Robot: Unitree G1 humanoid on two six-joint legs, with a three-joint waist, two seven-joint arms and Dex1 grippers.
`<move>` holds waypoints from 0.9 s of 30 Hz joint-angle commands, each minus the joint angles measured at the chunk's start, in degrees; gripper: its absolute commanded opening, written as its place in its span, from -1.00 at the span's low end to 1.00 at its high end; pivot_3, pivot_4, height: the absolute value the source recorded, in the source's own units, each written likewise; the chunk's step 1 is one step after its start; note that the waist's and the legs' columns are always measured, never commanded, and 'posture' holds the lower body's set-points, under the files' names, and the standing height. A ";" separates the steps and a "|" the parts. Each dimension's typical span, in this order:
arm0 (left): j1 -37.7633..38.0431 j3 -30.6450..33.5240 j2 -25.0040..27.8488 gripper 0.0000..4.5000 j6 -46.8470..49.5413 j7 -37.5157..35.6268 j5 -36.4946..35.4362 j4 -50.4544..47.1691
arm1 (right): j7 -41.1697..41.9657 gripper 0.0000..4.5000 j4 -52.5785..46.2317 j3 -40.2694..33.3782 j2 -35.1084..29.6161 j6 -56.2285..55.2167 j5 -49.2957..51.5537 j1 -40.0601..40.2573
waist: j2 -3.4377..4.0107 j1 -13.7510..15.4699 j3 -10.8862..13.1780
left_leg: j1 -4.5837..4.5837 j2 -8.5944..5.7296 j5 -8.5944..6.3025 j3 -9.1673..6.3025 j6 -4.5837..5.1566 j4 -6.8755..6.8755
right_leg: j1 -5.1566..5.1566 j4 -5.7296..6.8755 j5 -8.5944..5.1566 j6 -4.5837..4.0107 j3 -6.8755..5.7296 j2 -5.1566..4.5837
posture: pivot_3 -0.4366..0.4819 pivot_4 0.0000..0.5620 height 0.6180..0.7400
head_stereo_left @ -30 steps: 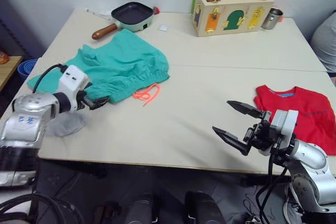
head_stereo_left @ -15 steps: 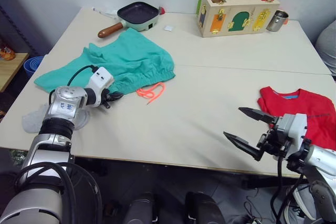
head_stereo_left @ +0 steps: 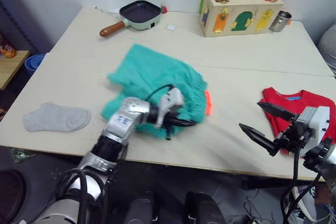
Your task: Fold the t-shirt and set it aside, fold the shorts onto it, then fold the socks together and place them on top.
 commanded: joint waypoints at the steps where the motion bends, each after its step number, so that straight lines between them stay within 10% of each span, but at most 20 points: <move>1: -1.27 -2.70 -3.08 -0.98 -1.87 3.94 2.92 0.36 | 0.70 1.00 -0.12 1.25 -0.75 1.00 0.27 -1.86 | -0.01 -0.09 0.01 | 0.16 0.01 0.04 0.02 0.00 0.00 | 0.06 -0.07 0.00 0.00 0.03 -0.02 | -0.05 -0.47 1.00; 7: 0.80 -3.64 -4.36 -0.62 4.72 5.81 2.24 -0.65 | 2.96 1.00 0.58 3.89 -2.86 1.24 -2.59 -3.80 | 0.01 0.26 0.00 | 0.29 0.07 0.01 -0.08 -0.05 -0.02 | 0.15 -0.03 -0.01 -0.02 0.06 -0.07 | -0.05 -0.47 1.00; 16: 9.32 7.74 15.26 0.52 0.10 -6.68 -6.29 -17.38 | 15.01 1.00 4.32 12.82 -8.33 -7.13 -10.90 -9.63 | 0.03 -0.10 0.02 | 0.10 0.11 -0.01 -0.14 -0.15 0.01 | -0.03 -0.03 -0.08 -0.14 -0.03 -0.05 | -0.05 -0.47 1.00; 23: 22.26 14.91 33.30 0.52 -24.60 -10.10 2.94 -11.78 | 19.63 1.00 12.74 25.10 -8.14 -15.14 -21.93 -16.93 | 0.08 -0.96 0.05 | 0.25 0.11 -0.09 -0.33 -0.21 -0.01 | 0.25 -0.25 -0.09 -0.17 -0.14 -0.11 | -0.05 -0.47 1.00; 27: 27.47 17.74 33.98 0.52 -33.54 -5.17 5.39 -7.78 | 19.80 1.00 15.35 28.83 -7.40 -16.91 -25.18 -18.18 | 0.19 -0.54 0.11 | 0.20 0.06 -0.12 -0.44 -0.27 -0.16 | 0.16 -0.29 -0.12 -0.23 -0.25 -0.19 | -0.05 -0.47 1.00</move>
